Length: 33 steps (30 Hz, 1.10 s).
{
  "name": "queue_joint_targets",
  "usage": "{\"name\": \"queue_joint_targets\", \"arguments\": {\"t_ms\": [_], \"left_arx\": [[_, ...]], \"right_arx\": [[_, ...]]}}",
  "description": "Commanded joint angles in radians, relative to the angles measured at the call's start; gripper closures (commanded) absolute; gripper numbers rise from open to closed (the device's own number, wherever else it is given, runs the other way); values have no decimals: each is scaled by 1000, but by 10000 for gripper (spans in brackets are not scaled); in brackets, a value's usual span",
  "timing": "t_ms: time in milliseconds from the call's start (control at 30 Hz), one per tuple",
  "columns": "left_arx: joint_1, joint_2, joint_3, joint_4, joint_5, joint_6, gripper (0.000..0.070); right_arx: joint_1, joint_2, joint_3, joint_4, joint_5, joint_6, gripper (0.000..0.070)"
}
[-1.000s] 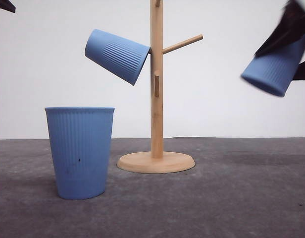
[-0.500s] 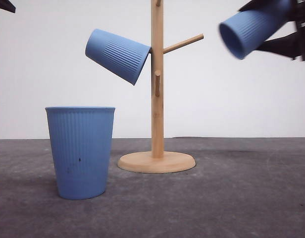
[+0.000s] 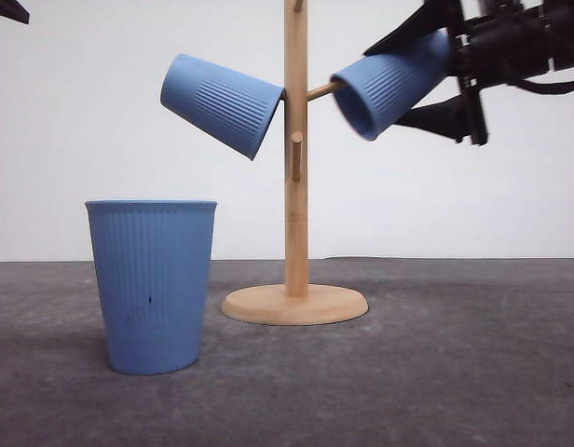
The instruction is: Place three cups
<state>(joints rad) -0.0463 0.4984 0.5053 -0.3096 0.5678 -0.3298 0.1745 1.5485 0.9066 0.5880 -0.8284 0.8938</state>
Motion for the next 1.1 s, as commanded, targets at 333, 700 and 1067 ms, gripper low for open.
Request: {"name": "queue_joint_targets", "arguments": {"t_ms": [333, 700, 1067], "left_arx": [[-1, 4, 9, -32, 3, 4, 161], [-1, 4, 9, -35, 4, 3, 161], [-1, 4, 9, -35, 4, 3, 161]], "right_arx": [[41, 28, 18, 6, 78, -70, 228], [41, 28, 18, -50, 100, -119, 102], [9, 15, 15, -50, 37, -116, 0]]}}
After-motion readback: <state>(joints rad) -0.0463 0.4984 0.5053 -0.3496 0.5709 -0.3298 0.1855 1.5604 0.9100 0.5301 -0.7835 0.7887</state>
